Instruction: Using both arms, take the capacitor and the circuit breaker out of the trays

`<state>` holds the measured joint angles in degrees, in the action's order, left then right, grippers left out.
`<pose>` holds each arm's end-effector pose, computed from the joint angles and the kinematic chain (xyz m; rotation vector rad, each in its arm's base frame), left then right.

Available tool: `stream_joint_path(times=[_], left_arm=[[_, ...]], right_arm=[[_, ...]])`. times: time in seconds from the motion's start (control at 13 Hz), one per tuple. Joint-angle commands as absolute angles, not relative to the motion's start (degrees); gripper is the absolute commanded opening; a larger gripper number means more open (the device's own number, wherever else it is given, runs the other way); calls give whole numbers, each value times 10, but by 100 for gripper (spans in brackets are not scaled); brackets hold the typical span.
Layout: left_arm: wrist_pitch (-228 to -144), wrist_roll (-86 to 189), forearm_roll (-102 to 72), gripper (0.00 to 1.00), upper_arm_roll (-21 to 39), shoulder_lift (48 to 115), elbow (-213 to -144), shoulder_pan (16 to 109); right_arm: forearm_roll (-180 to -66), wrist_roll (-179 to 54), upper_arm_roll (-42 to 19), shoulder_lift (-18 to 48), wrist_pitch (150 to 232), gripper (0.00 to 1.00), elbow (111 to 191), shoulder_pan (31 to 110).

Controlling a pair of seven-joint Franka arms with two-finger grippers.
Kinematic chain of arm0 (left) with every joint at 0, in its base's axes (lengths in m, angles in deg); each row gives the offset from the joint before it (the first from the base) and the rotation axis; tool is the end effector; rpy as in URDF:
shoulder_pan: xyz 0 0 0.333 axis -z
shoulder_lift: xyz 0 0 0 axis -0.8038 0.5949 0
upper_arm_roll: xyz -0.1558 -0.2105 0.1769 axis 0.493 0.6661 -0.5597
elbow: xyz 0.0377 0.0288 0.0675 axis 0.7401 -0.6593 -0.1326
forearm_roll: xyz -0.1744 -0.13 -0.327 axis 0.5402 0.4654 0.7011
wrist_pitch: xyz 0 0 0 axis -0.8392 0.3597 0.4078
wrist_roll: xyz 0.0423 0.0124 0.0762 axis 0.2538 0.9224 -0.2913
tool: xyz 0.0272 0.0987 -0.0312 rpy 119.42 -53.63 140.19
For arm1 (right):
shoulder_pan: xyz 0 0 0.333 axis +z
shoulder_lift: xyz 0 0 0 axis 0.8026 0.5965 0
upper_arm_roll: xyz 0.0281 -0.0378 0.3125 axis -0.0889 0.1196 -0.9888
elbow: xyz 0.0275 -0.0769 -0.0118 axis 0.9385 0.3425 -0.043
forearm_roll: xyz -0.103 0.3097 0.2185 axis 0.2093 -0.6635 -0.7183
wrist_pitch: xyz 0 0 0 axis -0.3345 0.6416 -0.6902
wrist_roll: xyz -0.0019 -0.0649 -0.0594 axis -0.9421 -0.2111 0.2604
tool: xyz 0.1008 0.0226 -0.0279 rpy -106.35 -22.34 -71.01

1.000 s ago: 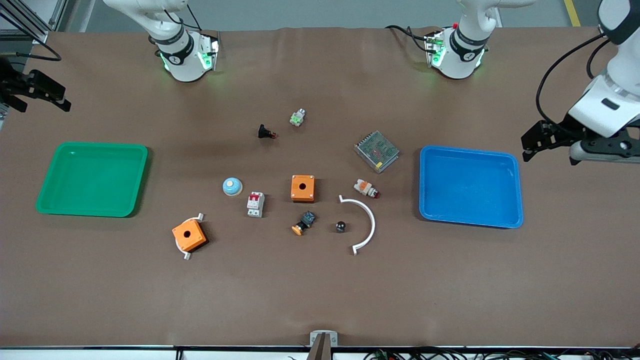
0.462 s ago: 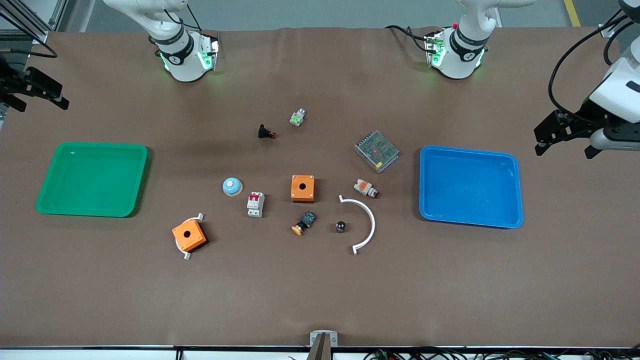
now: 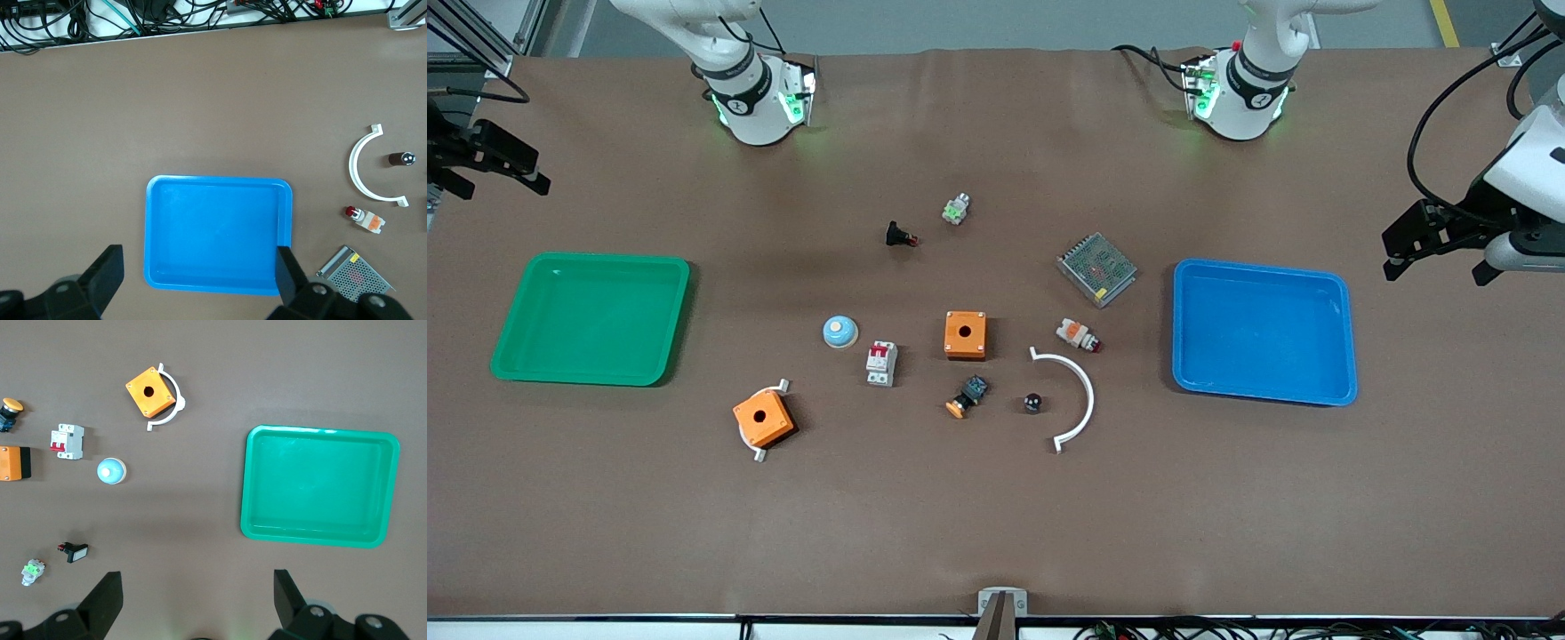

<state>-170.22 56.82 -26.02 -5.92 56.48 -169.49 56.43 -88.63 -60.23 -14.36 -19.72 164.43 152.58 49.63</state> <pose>0.5737 -0.0595 0.6382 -3.1047 0.1445 -0.2976 0.4869 -0.0500 0.6391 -3.0918 -0.0342 0.0081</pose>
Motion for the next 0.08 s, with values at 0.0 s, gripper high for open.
stream_joint_path(times=[0.0], left_arm=[[-1689, 564, -272, 100, -58, 571, -1677, 562]], right_arm=[[-896, -596, -148, -211, 1646, 100, 1538, 491]])
